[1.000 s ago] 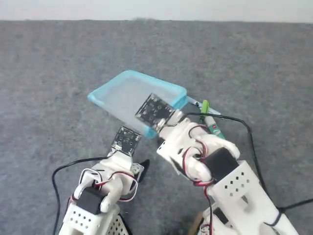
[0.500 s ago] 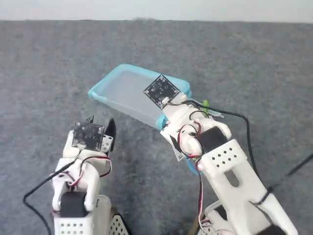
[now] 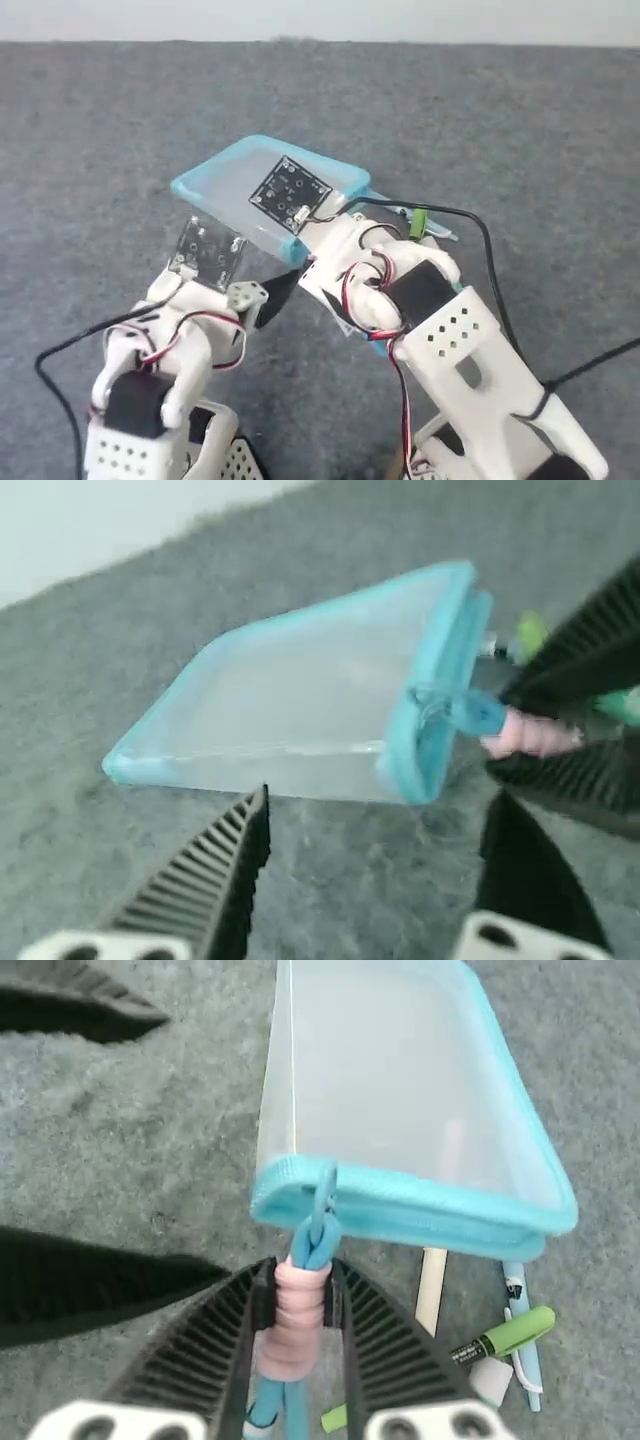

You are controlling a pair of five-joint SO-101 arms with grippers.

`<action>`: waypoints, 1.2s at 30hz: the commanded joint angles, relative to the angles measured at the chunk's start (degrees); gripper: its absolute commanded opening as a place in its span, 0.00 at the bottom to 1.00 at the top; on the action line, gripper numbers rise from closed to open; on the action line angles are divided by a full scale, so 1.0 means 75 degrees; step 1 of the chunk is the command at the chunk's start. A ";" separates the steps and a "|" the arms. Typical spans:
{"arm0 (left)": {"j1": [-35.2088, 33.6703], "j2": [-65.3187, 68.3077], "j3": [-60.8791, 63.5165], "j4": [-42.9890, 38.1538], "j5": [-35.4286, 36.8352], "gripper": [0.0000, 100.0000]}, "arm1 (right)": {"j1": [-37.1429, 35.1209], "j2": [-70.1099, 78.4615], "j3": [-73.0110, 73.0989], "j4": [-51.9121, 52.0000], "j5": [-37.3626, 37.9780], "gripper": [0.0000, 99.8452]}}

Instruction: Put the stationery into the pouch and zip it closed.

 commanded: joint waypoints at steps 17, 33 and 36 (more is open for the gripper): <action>-0.0856 0.0059 0.1401 -0.2028 -0.0117 0.34 | -0.0147 -0.0111 -0.0527 0.0311 -0.0105 0.01; -0.0188 -0.0281 0.1893 -0.2133 -0.0129 0.34 | -0.0639 -0.0111 -0.0551 0.0475 -0.0117 0.01; -0.0188 -0.0281 0.1963 -0.2239 -0.0129 0.34 | -0.0862 -0.0111 -0.0738 0.0756 -0.0117 0.01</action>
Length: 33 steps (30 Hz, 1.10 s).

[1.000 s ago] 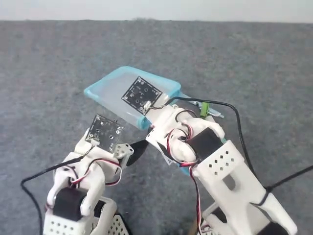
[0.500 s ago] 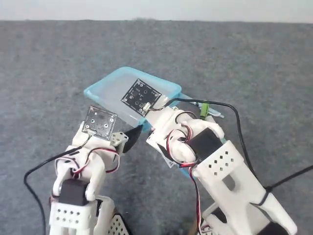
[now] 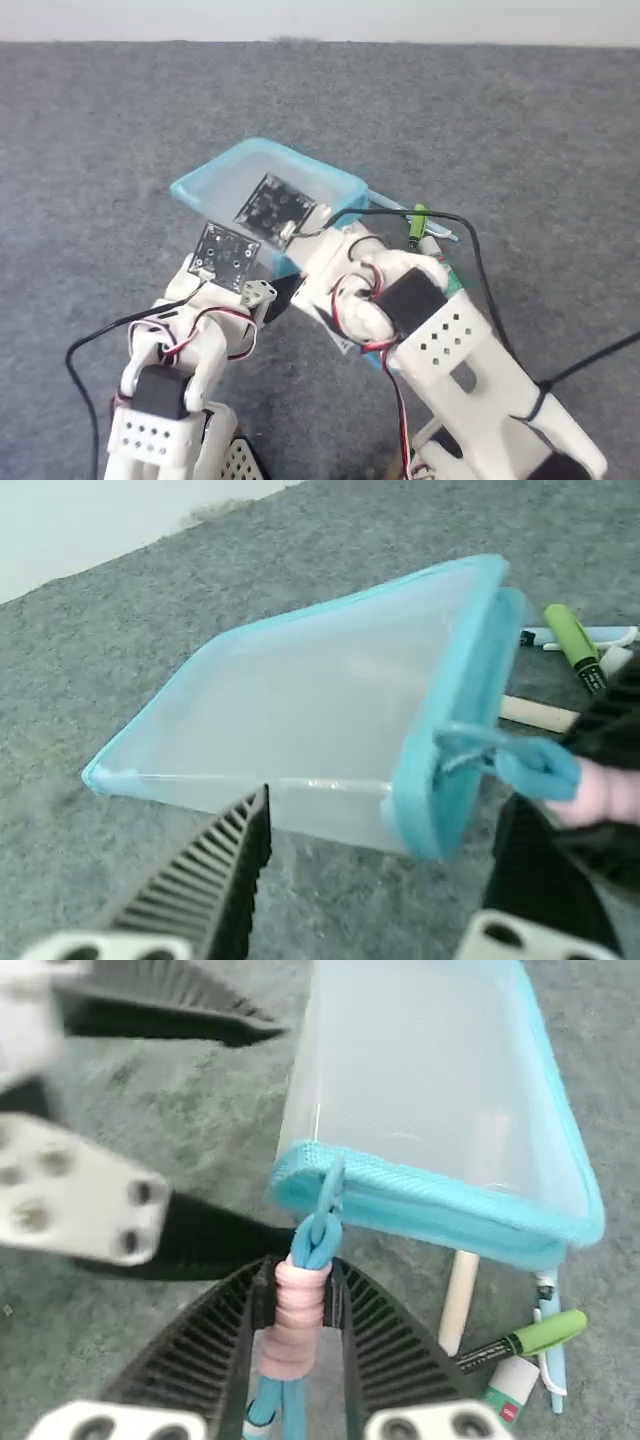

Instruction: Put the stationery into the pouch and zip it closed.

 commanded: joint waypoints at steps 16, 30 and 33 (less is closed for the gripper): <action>-0.1219 -0.0117 0.0053 -0.0621 -0.0387 0.34 | 0.0733 -0.0088 -0.0527 0.0393 0.0035 0.01; -0.1453 -0.0117 0.0018 -0.0492 -0.0352 0.34 | 0.1190 -0.0111 0.0422 0.0158 0.0363 0.01; -0.0692 -0.0176 -0.0170 0.0293 -0.0375 0.34 | 0.1190 -0.0088 0.0422 -0.0029 0.0316 0.01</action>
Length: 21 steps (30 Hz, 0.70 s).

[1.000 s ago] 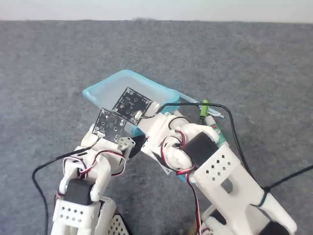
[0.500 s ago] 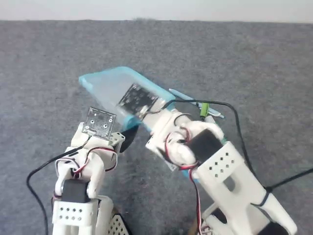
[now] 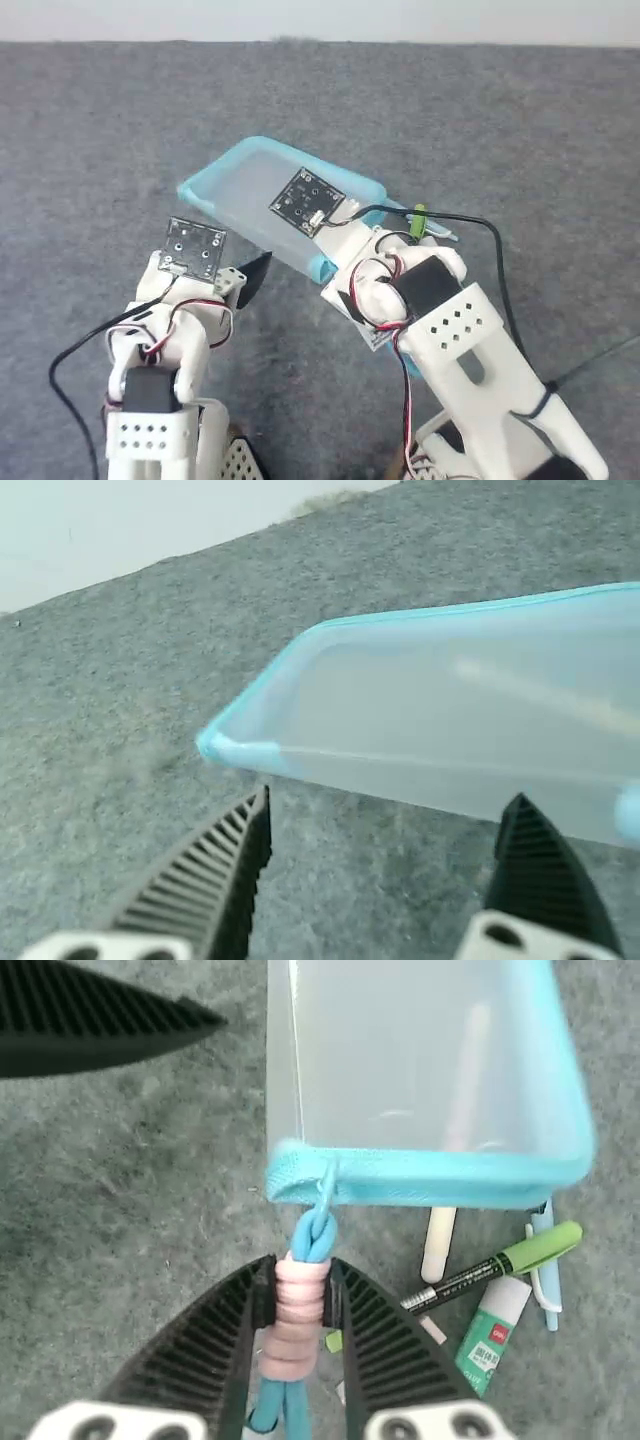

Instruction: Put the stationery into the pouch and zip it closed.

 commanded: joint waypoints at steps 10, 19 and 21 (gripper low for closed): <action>0.1395 -0.0129 -0.0486 0.0856 -0.0047 0.35 | -0.0217 -0.0041 -0.0727 0.0229 -0.0105 0.01; 0.1336 -0.0105 -0.0475 0.0481 0.0188 0.35 | -0.1073 -0.0018 -0.0809 0.0287 -0.0246 0.01; 0.1325 -0.0082 -0.0440 0.0340 0.0176 0.35 | -0.1166 -0.0029 -0.0809 0.0311 -0.0246 0.01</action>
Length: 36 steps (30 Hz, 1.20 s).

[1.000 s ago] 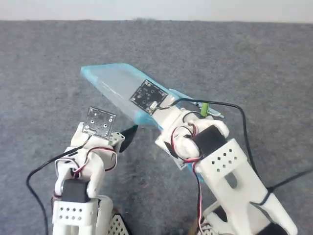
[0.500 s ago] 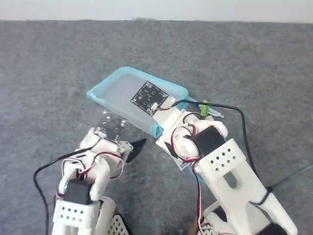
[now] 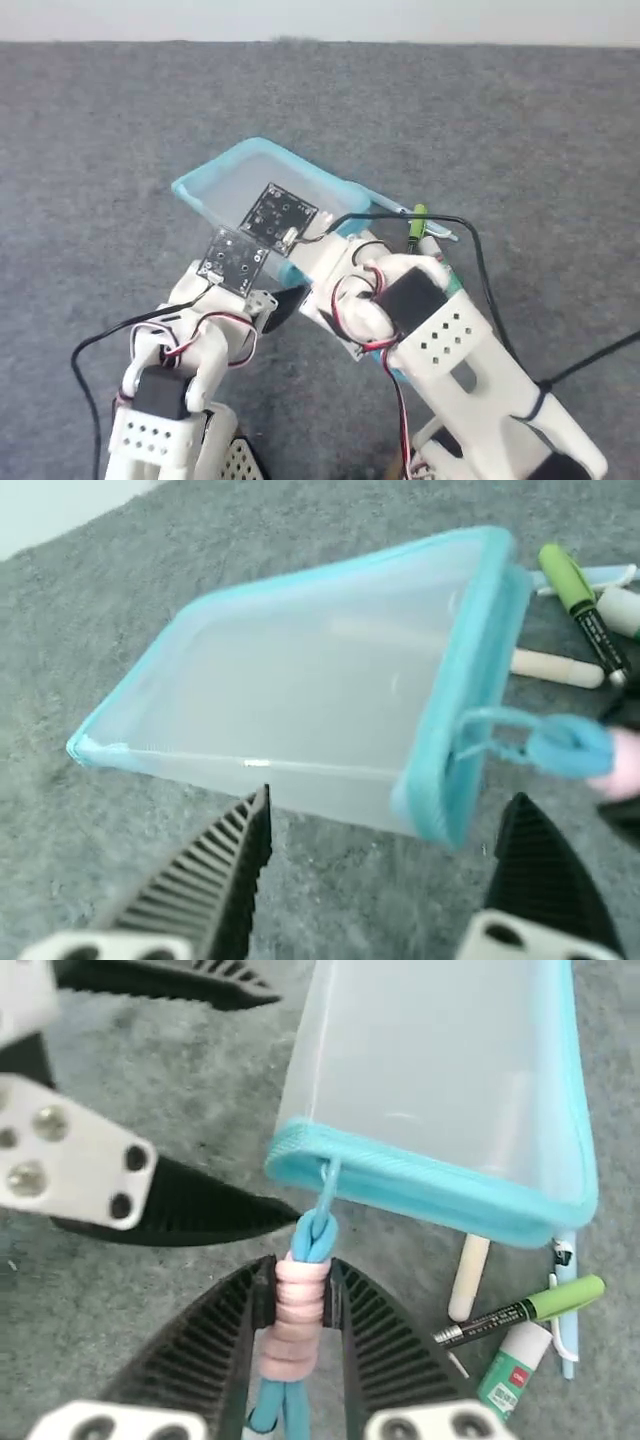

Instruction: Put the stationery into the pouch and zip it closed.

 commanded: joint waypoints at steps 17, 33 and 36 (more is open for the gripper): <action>-0.1242 -0.0035 0.0252 -0.1313 -0.0234 0.34 | -0.0182 -0.0334 -0.0551 0.0615 -0.0059 0.01; -0.2251 -0.0047 0.0252 -0.1477 -0.0223 0.34 | 0.0768 -0.1131 -0.0199 0.0838 0.0105 0.01; -0.2297 -0.0059 0.0205 -0.1453 -0.0129 0.34 | 0.0604 -0.1061 0.0270 0.0404 -0.0012 0.01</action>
